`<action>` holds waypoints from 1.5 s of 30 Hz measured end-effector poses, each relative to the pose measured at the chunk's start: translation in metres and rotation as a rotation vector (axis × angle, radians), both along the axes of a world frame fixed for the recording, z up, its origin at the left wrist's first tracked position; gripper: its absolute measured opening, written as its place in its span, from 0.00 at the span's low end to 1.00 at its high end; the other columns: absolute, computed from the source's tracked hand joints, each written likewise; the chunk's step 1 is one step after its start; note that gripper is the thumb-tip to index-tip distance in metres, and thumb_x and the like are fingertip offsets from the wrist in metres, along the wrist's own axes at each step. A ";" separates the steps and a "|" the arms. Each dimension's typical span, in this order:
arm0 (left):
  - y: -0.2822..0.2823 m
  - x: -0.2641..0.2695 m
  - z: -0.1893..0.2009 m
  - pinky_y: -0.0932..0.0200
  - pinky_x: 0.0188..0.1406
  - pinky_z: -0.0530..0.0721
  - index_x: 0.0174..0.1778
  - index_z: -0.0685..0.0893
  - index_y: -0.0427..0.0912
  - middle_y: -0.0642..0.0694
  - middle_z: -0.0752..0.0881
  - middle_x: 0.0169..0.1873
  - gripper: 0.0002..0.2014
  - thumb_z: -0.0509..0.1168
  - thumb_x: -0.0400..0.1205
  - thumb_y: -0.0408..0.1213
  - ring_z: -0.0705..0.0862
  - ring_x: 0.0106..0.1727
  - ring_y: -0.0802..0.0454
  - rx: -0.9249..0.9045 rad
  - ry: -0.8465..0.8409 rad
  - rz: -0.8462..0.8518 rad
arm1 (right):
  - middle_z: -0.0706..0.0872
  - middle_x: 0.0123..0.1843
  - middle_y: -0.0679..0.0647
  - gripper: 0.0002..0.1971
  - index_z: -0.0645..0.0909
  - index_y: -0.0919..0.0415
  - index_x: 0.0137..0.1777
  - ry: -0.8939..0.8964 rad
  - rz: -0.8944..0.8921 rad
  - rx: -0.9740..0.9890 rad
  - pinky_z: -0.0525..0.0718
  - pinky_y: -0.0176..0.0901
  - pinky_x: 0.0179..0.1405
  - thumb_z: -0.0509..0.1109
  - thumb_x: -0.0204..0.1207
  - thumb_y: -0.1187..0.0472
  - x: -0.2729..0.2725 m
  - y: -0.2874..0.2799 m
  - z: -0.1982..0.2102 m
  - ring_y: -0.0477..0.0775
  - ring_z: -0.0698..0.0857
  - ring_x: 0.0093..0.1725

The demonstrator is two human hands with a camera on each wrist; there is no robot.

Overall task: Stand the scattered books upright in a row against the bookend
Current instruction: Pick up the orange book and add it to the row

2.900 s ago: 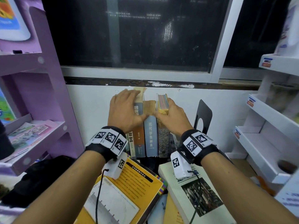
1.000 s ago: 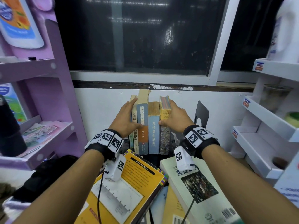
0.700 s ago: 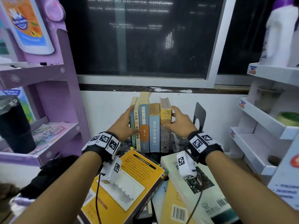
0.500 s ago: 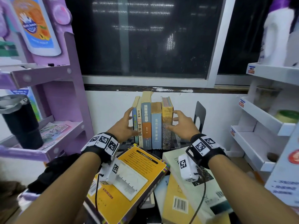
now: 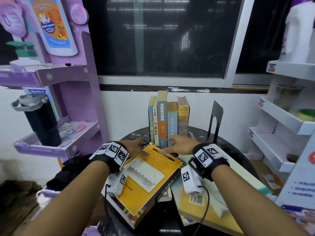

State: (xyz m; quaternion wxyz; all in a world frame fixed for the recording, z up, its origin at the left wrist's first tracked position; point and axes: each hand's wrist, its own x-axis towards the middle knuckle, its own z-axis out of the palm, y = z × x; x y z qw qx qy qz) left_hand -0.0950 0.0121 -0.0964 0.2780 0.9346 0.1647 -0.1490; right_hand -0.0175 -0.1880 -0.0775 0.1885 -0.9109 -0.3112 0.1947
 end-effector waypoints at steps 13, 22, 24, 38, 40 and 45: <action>0.008 -0.008 -0.003 0.47 0.74 0.71 0.79 0.67 0.51 0.50 0.75 0.73 0.39 0.74 0.73 0.53 0.75 0.72 0.48 0.153 0.113 -0.074 | 0.83 0.68 0.52 0.38 0.73 0.53 0.72 0.078 0.045 -0.255 0.79 0.50 0.67 0.74 0.67 0.33 -0.004 0.024 -0.020 0.55 0.83 0.64; 0.007 -0.012 -0.006 0.46 0.73 0.72 0.76 0.72 0.51 0.50 0.80 0.69 0.32 0.73 0.76 0.48 0.77 0.70 0.48 0.106 0.089 -0.105 | 0.87 0.61 0.55 0.36 0.81 0.56 0.63 0.013 0.041 -0.268 0.84 0.51 0.62 0.77 0.62 0.32 0.002 0.030 -0.024 0.54 0.86 0.57; 0.008 -0.012 -0.006 0.45 0.73 0.73 0.73 0.74 0.50 0.50 0.81 0.67 0.31 0.74 0.74 0.51 0.78 0.69 0.48 0.106 0.083 -0.093 | 0.87 0.59 0.55 0.36 0.81 0.56 0.63 0.010 0.030 -0.237 0.84 0.52 0.61 0.78 0.61 0.32 0.002 0.029 -0.025 0.54 0.86 0.56; 0.021 -0.025 0.008 0.48 0.67 0.79 0.68 0.74 0.43 0.50 0.83 0.60 0.34 0.80 0.69 0.44 0.82 0.61 0.49 -0.123 -0.022 -0.011 | 0.89 0.56 0.55 0.34 0.82 0.57 0.60 0.036 0.068 -0.029 0.86 0.55 0.60 0.83 0.58 0.39 -0.001 0.025 -0.009 0.55 0.88 0.54; 0.024 -0.028 0.010 0.48 0.65 0.81 0.68 0.75 0.44 0.50 0.85 0.58 0.34 0.81 0.67 0.42 0.84 0.60 0.49 -0.178 -0.060 -0.014 | 0.89 0.58 0.54 0.32 0.81 0.56 0.62 0.039 0.102 -0.004 0.85 0.54 0.61 0.83 0.61 0.42 -0.006 0.024 -0.001 0.54 0.87 0.55; 0.022 -0.038 0.026 0.66 0.41 0.86 0.57 0.78 0.53 0.53 0.88 0.51 0.21 0.75 0.73 0.31 0.87 0.49 0.61 -0.344 -0.083 -0.086 | 0.88 0.61 0.53 0.28 0.79 0.56 0.65 0.038 0.184 0.066 0.85 0.50 0.60 0.81 0.67 0.48 -0.020 0.019 0.023 0.55 0.86 0.59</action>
